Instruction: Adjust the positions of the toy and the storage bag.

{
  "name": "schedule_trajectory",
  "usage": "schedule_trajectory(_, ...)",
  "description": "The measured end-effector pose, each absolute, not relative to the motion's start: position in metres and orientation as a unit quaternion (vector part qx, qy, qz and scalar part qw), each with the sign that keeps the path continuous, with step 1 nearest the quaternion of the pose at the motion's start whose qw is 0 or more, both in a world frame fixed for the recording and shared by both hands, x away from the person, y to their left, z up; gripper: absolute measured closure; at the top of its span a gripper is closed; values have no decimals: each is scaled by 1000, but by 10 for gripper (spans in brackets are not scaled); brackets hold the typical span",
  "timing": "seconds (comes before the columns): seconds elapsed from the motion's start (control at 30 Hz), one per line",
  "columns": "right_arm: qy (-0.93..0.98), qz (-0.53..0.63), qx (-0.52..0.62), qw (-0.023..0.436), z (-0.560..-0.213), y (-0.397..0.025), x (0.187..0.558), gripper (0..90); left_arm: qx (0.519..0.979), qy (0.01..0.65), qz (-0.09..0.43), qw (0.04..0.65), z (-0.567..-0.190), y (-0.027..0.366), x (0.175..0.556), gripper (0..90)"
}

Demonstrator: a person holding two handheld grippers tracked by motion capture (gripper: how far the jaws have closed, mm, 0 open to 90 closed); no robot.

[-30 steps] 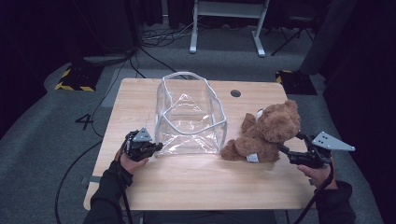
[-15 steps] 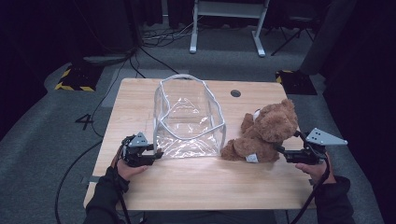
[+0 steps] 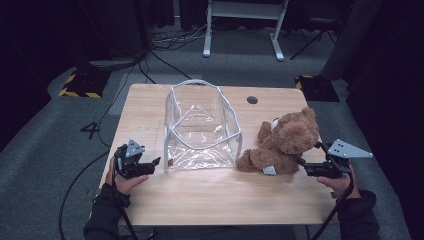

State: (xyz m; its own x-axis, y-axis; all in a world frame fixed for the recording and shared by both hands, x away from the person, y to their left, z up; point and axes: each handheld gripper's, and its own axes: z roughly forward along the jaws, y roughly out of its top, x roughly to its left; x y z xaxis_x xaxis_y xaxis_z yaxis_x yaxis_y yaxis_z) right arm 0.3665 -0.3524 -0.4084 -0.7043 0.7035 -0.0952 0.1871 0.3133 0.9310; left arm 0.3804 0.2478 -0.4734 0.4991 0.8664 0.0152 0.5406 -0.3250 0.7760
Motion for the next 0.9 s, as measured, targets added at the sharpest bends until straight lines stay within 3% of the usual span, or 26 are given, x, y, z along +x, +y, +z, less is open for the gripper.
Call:
schedule_trajectory(0.2,771,511,281,257,-398,-354,373,165,751,497,212,380,-482,256,425,259)
schedule_trajectory(0.43,806,486,247,232,-396,-344,379,154,751,520,186,363,-498,245,463,256)
schedule_trajectory(0.73,798,491,262,232,-398,-345,387,154,758,508,184,366,-497,222,480,274)
schedule_trajectory(0.9,793,508,265,208,-399,-343,394,146,749,510,180,383,-495,214,486,295)
